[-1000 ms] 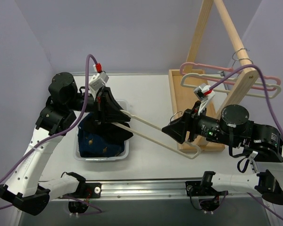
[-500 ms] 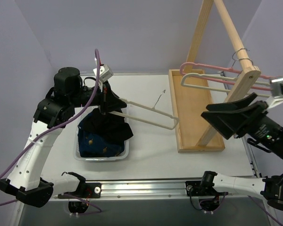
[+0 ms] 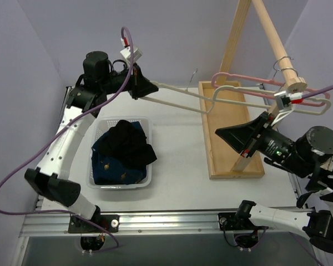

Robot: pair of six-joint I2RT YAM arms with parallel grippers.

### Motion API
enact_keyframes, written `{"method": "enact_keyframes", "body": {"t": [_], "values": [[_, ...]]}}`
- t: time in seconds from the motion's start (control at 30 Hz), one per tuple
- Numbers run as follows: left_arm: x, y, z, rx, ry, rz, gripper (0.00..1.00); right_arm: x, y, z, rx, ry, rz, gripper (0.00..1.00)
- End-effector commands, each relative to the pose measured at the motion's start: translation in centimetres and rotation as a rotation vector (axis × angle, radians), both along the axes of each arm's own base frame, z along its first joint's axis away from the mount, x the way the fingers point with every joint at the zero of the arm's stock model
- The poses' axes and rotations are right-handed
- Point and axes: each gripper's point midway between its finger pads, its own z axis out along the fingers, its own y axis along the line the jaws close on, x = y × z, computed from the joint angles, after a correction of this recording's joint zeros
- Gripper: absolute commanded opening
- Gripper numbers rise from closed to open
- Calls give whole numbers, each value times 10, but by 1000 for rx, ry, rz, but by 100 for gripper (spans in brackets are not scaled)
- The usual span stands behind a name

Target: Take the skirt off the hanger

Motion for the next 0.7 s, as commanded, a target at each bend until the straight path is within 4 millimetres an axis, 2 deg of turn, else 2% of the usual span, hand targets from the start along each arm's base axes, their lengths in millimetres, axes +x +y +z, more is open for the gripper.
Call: {"method": "enact_keyframes", "body": {"t": [0.0,0.03,0.07,0.1,0.13,0.17,0.2,0.27,0.3,0.33,0.37,0.43,0.47,0.5,0.53,0.6,0.67], "values": [[20,-16,70,-175,-207,-108,2,-16,-6,15,128,-30,51,0],[35,-22,71,-198,-203,-116,2,-18,-7,14,139,-29,55,0],[35,-27,74,-231,-186,-159,2,-22,-11,14,154,-28,62,0],[39,-30,90,-273,-264,-182,2,-21,-8,6,139,-15,68,0],[52,-38,81,-290,-241,-198,2,-22,-8,2,135,-10,72,0],[53,-41,88,-328,-219,-217,2,-22,-10,-2,135,-5,68,0],[63,-47,84,-351,-241,-240,2,-22,-5,-14,113,10,91,0],[61,-54,88,-411,-189,-284,2,-25,-5,-23,97,11,103,0],[59,-57,95,-442,-237,-314,2,-24,-6,-30,81,18,102,0],[65,-63,86,-457,-209,-329,2,-24,-7,-38,66,26,98,0],[56,-70,93,-488,-226,-367,2,-24,-9,-45,45,37,93,0],[53,-84,85,-504,-232,-409,2,-25,-13,-50,47,43,82,0],[43,-100,83,-500,-269,-441,2,-26,-14,-50,56,45,84,0],[43,-110,81,-477,-244,-437,2,-28,-14,-46,84,41,89,0],[50,-121,74,-450,-299,-417,2,-31,-15,-44,100,38,96,0],[42,-143,69,-436,-287,-436,2,-34,-17,-40,120,33,97,0],[40,-152,72,-473,-277,-450,2,-34,-23,-40,113,41,78,0]]}}
